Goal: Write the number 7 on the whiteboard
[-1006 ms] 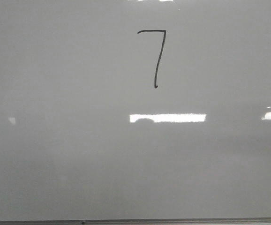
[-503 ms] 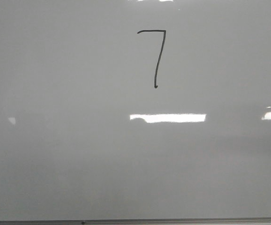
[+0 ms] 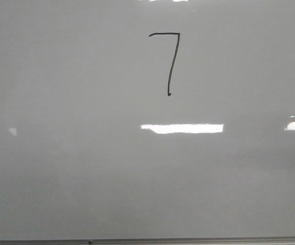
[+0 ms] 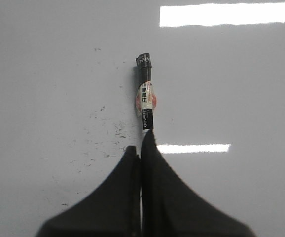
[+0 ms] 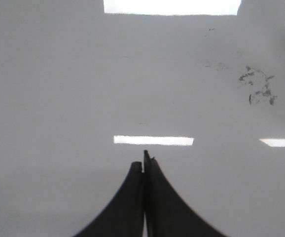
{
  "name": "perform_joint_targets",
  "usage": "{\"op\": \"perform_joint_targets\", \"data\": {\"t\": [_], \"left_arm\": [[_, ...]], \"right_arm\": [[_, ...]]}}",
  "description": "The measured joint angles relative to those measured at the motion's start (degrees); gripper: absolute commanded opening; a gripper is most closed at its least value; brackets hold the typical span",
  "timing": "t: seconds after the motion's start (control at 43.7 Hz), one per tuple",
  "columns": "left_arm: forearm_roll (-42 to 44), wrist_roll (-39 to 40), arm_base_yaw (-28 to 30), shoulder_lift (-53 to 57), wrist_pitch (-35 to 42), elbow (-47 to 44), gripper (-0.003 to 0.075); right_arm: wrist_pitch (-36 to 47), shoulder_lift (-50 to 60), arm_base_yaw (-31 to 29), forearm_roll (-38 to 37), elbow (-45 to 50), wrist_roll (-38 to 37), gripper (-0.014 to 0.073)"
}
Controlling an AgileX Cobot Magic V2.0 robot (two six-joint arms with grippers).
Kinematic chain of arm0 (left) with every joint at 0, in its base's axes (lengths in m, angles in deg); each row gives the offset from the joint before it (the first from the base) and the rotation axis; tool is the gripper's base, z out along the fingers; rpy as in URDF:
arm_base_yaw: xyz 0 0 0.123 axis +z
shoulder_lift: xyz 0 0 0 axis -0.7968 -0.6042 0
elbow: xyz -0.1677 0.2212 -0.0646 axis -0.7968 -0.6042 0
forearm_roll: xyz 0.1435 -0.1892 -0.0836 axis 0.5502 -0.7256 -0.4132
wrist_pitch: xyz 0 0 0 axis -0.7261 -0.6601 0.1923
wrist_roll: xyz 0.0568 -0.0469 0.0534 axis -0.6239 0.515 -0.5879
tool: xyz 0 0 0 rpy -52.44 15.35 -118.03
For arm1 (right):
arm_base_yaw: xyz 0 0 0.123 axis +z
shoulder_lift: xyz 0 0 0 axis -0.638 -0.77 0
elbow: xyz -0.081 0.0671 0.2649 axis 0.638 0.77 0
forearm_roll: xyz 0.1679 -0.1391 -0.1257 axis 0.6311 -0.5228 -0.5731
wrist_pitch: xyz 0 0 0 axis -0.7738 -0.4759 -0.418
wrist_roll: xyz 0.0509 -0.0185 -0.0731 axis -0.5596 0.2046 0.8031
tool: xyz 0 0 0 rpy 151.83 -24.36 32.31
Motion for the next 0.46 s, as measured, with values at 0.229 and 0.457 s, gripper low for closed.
{"op": "perform_joint_targets", "data": {"t": [0.229, 0.457], "left_arm": [[0.0, 0.0, 0.0, 0.0, 0.0, 0.0, -0.002], [0.0, 0.0, 0.0, 0.0, 0.0, 0.0, -0.002]], "right_arm": [[0.3, 0.0, 0.0, 0.0, 0.0, 0.0, -0.0068], [0.4, 0.0, 0.0, 0.0, 0.0, 0.0, -0.0068]]}}
